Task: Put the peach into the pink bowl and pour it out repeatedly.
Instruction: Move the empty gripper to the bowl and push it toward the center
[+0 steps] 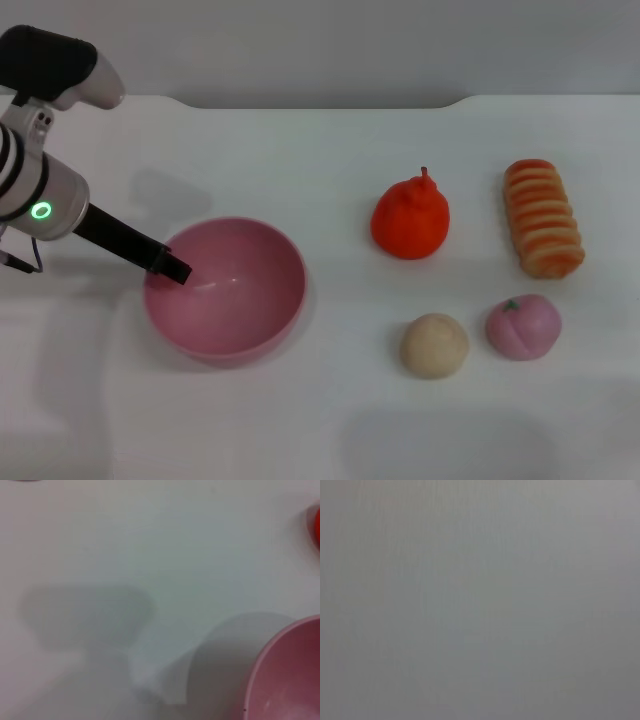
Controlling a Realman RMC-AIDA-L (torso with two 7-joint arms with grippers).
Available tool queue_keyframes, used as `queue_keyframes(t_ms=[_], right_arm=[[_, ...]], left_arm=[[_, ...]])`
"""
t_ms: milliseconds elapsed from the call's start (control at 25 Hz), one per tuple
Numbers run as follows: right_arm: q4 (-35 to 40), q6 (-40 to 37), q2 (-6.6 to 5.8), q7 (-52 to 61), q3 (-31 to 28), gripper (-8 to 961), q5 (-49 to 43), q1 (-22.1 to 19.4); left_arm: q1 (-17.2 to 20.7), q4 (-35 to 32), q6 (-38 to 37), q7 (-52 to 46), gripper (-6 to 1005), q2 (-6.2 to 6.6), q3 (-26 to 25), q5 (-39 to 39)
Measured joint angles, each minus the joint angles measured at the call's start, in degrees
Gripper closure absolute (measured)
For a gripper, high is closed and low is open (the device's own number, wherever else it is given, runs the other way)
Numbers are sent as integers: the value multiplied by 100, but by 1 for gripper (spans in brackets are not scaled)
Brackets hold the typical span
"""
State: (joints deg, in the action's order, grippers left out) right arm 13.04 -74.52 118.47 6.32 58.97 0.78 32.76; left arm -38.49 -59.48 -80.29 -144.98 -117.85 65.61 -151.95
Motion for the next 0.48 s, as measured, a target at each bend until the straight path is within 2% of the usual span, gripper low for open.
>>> queue_keyframes(t_ms=[120,480], right_arm=[[-1,5,0,0,0,526,0,7],[-4,36,0,-5,0,525,0,3]], left_arm=[[0,31,67,-49,436,-1,164,0],[15,33,187,-167,530,0,199,-2]])
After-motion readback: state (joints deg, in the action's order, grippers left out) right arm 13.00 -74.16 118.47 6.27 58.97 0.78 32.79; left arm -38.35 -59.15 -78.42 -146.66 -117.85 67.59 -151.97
